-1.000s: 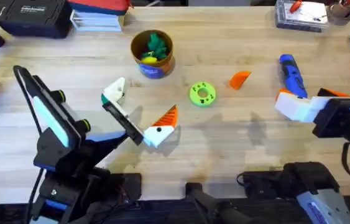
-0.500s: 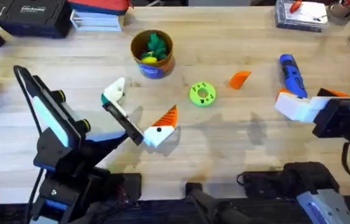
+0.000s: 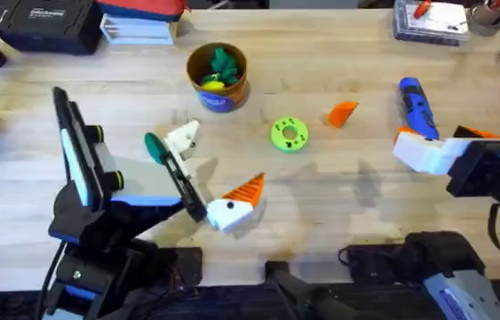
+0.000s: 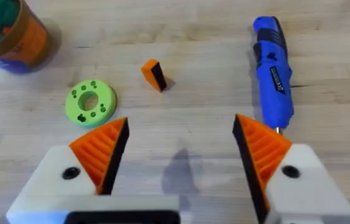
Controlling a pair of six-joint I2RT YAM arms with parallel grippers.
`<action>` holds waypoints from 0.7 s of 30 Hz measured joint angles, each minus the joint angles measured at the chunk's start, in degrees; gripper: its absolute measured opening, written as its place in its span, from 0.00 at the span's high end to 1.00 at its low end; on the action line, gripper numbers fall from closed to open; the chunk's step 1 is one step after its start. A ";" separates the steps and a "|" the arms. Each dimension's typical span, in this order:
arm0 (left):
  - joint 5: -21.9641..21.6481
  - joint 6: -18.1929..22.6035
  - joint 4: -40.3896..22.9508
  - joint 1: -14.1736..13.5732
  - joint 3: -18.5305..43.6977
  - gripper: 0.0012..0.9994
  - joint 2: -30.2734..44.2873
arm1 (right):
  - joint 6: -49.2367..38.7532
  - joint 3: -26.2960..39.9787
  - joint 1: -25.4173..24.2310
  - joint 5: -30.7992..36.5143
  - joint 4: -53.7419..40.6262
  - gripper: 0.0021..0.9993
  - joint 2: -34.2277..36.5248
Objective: Pick up the gripper from the table and insert it into the empty holder that is missing its gripper. Then pick up a screw, insert it into the mounting hole, and use the screwdriver to tighten it. Finally, clean up the table by picking up the vegetable and placing it into the bucket.
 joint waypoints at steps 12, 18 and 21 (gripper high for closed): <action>9.49 -1.44 -1.31 0.00 0.02 0.01 0.00 | -0.02 0.00 0.00 -0.02 1.28 0.01 0.00; 10.45 -1.47 -1.47 0.00 0.04 0.01 0.00 | -5.66 2.20 0.00 -2.56 -0.04 0.01 6.36; 10.56 -1.49 -1.50 0.00 0.04 0.01 0.00 | -10.94 4.55 0.10 -3.16 -1.18 0.01 13.43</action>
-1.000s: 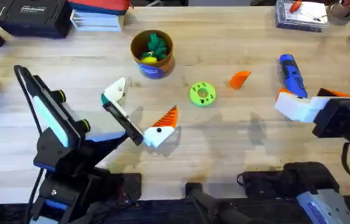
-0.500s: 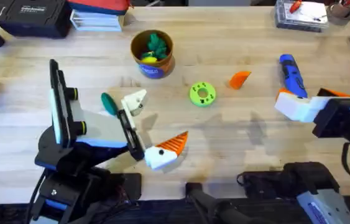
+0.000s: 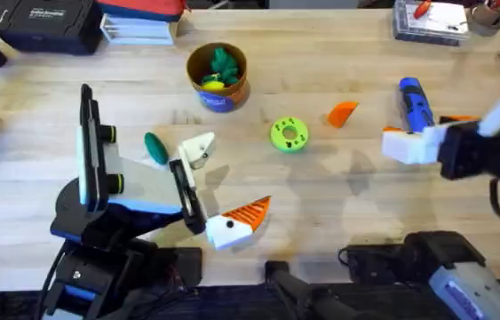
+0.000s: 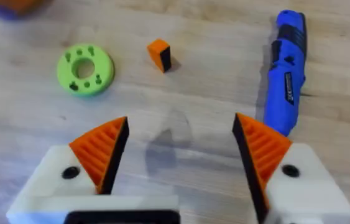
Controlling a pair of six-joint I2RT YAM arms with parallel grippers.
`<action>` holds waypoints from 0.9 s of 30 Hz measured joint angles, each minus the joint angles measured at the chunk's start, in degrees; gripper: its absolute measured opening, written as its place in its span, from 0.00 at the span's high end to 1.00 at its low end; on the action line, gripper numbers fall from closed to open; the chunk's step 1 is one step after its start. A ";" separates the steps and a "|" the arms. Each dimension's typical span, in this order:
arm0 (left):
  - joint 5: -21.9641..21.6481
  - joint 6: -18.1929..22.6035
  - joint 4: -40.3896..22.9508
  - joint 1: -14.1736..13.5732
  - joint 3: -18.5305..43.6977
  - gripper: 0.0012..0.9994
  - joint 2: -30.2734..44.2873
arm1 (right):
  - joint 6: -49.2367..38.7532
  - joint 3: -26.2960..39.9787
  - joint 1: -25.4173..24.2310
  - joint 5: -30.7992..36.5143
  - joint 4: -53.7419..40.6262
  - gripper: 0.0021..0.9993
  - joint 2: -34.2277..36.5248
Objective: Pick up the gripper from the table and insert it into the empty holder that is missing its gripper. Then pick up a screw, insert it into the mounting hole, and use the screwdriver to tighten it. Finally, clean up the table by picking up the vegetable and placing it into the bucket.
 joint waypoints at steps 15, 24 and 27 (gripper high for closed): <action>0.02 -0.01 -0.01 0.00 0.00 0.01 0.00 | -18.47 8.80 2.78 -0.71 10.45 0.01 34.61; 0.02 -0.13 -0.01 0.00 0.00 0.01 0.00 | -20.69 9.41 6.13 -0.90 15.56 0.01 44.83; 0.02 -0.13 -0.01 0.00 0.00 0.01 0.00 | -21.14 9.41 6.13 -0.88 15.59 0.01 47.69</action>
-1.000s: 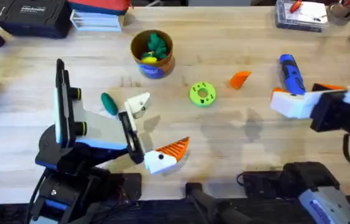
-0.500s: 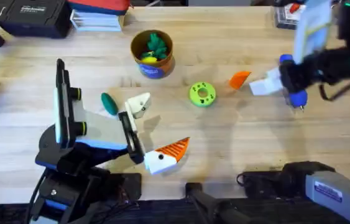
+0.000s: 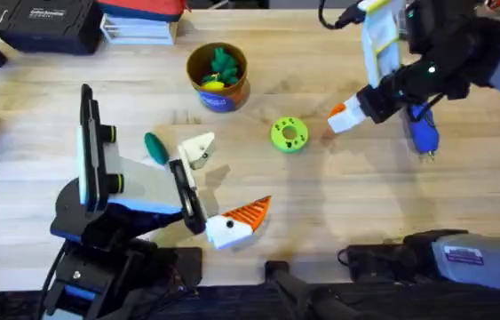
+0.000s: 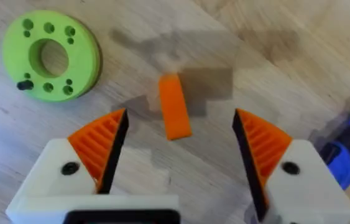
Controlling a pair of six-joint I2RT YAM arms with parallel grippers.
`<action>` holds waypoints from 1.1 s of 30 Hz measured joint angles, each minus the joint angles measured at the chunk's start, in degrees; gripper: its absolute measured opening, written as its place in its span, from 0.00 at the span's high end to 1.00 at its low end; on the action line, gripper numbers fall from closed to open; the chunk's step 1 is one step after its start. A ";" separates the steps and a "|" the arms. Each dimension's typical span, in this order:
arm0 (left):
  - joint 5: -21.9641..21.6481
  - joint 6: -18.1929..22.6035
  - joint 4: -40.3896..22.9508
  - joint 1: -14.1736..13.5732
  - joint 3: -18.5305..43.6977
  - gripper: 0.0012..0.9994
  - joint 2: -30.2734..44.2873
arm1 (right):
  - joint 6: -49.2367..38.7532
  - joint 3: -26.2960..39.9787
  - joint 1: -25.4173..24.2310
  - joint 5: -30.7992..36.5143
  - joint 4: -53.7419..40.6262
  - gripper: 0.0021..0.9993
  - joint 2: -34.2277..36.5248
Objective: Pick up the gripper from the table and insert it into the empty holder that is missing its gripper. Then pick up a screw, insert it into the mounting hole, and use the screwdriver to tighten it. Finally, clean up the table by picking up the vegetable and placing it into the bucket.
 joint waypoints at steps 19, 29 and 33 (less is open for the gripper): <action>0.00 -0.02 0.00 0.00 0.00 0.01 0.00 | -1.00 0.04 0.00 -0.02 2.08 0.98 1.50; 0.00 -0.02 0.00 0.00 0.02 0.01 0.00 | 3.01 2.88 -0.02 3.11 -5.85 0.99 -12.89; 0.00 -0.02 0.00 0.00 0.02 0.01 0.00 | 7.64 3.48 -0.96 2.85 -9.32 0.99 -23.93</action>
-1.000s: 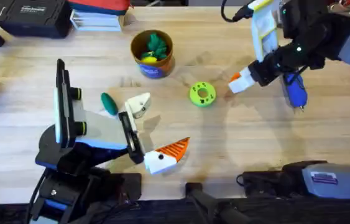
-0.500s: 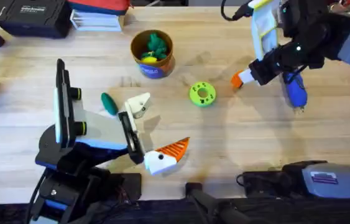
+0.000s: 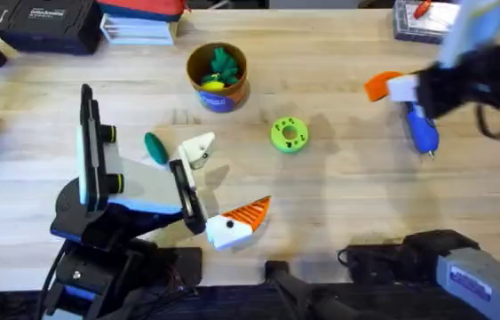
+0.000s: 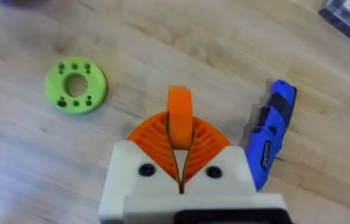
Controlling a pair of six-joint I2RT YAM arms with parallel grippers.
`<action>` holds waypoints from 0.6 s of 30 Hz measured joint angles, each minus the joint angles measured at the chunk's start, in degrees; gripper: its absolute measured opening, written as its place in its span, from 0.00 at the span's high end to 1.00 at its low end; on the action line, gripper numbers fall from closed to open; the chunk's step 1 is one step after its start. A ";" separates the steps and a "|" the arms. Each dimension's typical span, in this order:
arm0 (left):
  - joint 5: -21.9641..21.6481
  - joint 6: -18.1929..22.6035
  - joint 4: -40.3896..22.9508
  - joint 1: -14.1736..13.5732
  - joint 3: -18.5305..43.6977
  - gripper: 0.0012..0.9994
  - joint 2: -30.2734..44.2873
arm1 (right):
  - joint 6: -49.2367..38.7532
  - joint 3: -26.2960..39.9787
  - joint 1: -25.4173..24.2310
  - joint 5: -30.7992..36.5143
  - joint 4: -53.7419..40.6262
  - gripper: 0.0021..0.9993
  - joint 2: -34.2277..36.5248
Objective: Pick up the gripper from the table and insert it into the empty holder that is missing its gripper. Then pick up a screw, insert it into the mounting hole, and use the screwdriver to tighten it. Finally, clean up the table by picking up the vegetable and placing it into the bucket.
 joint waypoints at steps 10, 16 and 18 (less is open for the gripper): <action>0.00 0.00 -0.02 0.00 0.00 0.01 0.00 | 18.61 -11.98 -2.12 -17.74 7.49 0.99 -24.76; 0.02 0.00 -0.02 0.00 0.00 0.01 0.00 | 38.83 -25.80 -2.10 -34.89 21.29 0.99 -29.68; 0.02 0.00 -0.02 0.00 0.00 0.01 0.00 | 45.34 -29.89 -2.01 -39.42 24.85 0.99 -29.61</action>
